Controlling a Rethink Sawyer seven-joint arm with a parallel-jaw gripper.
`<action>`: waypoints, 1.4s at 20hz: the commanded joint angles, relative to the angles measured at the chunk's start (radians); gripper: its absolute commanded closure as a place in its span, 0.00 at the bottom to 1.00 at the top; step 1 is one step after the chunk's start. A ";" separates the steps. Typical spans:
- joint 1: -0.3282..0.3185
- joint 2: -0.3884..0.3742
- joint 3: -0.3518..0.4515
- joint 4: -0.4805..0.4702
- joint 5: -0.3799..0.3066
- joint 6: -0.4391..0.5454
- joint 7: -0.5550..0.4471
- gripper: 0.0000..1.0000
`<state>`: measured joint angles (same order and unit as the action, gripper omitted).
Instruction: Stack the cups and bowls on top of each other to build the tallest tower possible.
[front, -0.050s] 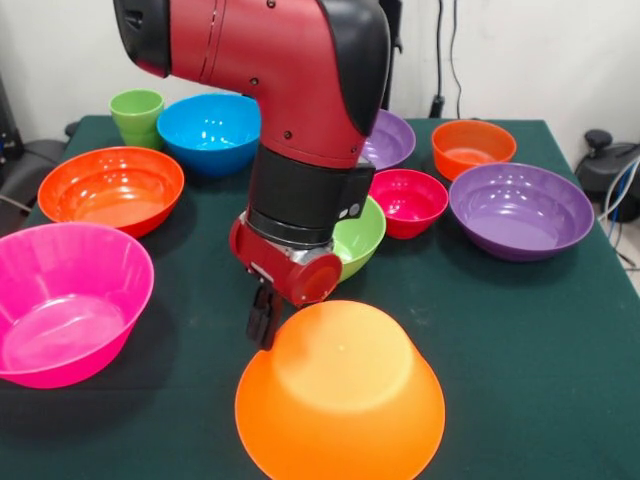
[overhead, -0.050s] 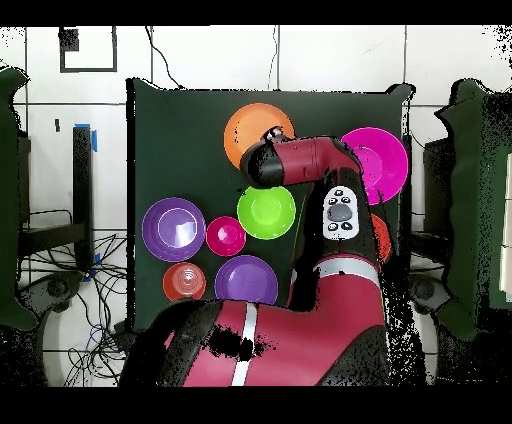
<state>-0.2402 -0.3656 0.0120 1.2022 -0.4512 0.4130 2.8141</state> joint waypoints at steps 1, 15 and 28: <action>0.007 -0.004 0.107 0.088 0.014 0.162 -0.175 1.00; 0.041 -0.009 0.105 0.107 0.024 0.177 -0.123 1.00; 0.072 -0.019 0.132 0.160 0.017 0.152 -0.128 1.00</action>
<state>-0.2069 -0.3826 0.0219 1.2769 -0.4503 0.4882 2.8141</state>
